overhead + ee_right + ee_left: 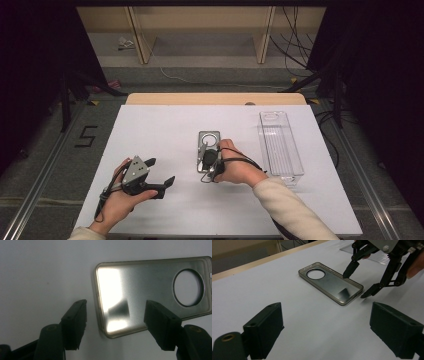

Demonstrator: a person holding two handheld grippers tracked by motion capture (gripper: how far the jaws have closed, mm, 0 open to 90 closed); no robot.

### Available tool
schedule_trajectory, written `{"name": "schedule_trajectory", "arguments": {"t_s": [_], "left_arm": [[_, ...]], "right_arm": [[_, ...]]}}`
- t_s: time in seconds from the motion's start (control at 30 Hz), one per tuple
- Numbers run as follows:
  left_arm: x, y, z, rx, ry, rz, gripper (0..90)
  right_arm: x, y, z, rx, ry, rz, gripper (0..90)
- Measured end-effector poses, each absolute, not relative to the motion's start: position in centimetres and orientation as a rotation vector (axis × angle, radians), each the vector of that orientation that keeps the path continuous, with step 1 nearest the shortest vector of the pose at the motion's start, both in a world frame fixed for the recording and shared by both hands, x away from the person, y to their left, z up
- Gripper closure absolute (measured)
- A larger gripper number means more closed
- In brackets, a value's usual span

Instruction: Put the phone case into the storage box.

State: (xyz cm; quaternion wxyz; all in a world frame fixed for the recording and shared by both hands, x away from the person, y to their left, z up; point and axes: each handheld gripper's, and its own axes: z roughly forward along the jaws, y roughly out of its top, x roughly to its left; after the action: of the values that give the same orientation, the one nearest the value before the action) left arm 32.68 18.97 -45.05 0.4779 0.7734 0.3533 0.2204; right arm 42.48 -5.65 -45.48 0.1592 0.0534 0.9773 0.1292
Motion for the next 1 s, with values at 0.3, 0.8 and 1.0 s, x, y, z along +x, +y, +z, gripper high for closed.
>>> {"name": "schedule_trajectory", "arguments": {"t_s": [0.3,0.8,1.0], "left_arm": [[32.7,19.0,-45.0,1.889,0.859,0.538,11.2],[32.7,19.0,-45.0,1.889,0.86,0.538,11.3],[32.7,19.0,-45.1,1.888,0.86,0.539,11.3]], "right_arm": [[42.8,-4.9,-45.7,0.116,2.795,0.315,39.9],[43.0,-4.3,-45.9,0.063,2.811,0.237,45.5],[43.0,-4.0,-45.8,0.044,2.821,0.219,49.2]]}}
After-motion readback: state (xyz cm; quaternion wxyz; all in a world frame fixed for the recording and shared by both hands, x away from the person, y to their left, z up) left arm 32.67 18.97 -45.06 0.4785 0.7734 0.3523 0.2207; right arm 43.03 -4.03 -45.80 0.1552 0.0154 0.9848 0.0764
